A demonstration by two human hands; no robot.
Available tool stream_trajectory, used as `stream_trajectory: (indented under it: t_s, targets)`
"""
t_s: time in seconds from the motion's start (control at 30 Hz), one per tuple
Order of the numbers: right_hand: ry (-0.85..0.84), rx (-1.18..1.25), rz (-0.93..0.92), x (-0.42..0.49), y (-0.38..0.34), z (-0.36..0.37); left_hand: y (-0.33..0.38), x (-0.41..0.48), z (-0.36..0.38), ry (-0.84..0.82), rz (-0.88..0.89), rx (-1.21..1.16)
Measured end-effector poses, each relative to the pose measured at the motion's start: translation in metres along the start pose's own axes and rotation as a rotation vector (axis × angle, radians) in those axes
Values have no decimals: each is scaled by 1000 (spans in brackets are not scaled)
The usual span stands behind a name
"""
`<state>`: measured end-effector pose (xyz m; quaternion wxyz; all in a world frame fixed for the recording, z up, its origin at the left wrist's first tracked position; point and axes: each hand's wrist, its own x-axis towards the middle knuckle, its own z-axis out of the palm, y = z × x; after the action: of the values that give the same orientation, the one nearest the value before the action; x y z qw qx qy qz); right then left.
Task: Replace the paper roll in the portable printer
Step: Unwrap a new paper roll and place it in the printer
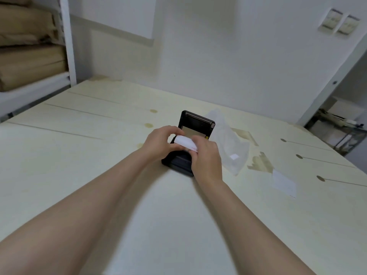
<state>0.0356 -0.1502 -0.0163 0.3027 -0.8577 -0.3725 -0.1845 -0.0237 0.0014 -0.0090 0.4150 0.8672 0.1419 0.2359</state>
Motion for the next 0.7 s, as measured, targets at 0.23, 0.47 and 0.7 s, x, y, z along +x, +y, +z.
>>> stream_trajectory:
  t_s: [0.23, 0.47, 0.7]
  targets:
    - [-12, 40, 37, 4, 1, 5, 0, -13, 9, 80, -52, 64]
    - [-133, 134, 79, 15, 9, -1, 11, -22, 27, 242, -45, 271]
    - [-105, 46, 39, 29, 16, 9, 16, -11, 26, 223, -145, 345]
